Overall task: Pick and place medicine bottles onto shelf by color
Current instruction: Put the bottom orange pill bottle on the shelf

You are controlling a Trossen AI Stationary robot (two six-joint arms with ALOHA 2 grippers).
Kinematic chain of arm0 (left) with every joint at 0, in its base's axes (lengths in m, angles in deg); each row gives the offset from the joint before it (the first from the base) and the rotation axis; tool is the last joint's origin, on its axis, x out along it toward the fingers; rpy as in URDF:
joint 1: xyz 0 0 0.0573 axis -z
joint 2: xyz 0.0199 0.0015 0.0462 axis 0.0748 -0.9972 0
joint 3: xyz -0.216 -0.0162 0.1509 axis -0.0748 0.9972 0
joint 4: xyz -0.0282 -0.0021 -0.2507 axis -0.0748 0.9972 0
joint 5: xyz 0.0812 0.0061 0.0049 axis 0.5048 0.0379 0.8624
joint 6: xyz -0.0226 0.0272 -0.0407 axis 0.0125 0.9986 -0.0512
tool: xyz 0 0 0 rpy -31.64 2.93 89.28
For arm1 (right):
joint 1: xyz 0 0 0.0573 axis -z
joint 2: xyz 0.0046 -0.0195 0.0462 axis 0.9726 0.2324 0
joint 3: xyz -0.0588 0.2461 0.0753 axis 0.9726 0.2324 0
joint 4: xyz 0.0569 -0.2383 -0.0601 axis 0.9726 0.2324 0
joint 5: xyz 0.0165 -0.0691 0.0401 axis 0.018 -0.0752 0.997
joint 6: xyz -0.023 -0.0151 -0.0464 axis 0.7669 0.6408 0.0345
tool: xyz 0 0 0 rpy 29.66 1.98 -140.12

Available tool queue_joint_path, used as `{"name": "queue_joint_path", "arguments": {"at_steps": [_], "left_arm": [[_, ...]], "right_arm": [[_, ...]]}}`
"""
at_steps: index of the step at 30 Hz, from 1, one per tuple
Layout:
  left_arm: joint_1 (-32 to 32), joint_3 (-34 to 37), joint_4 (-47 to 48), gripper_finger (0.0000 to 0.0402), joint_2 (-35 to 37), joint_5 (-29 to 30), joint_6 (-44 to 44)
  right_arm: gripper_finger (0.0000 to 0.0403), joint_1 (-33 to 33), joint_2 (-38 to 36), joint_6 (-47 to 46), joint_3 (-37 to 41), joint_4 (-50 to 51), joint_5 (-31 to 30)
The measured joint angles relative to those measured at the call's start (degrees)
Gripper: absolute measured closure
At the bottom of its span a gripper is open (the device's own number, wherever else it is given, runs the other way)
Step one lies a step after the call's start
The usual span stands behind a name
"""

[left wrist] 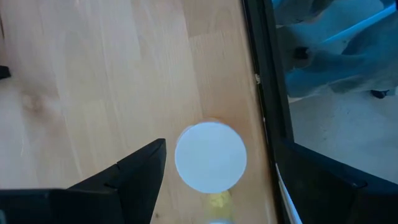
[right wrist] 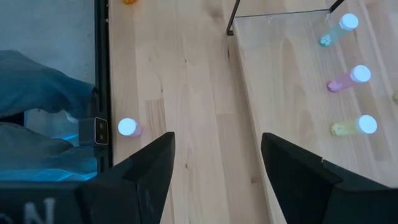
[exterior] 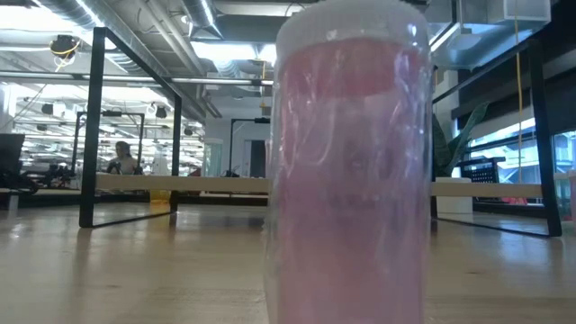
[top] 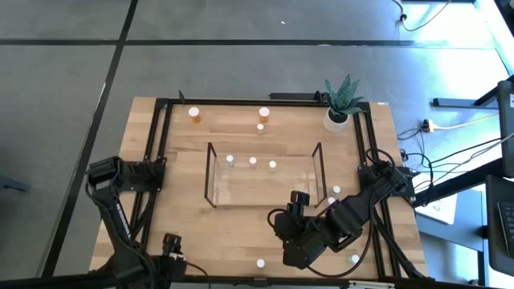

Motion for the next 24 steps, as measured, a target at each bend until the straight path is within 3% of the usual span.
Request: {"name": "queue_joint_path", "arguments": {"at_steps": [24], "left_arm": [[-0.07, 0.02, 0.60, 0.0108, -3.41, -0.04, -0.05]], "right_arm": [[0.0162, 0.00, 0.00, 0.17, 0.00, -0.94, 0.04]]}}
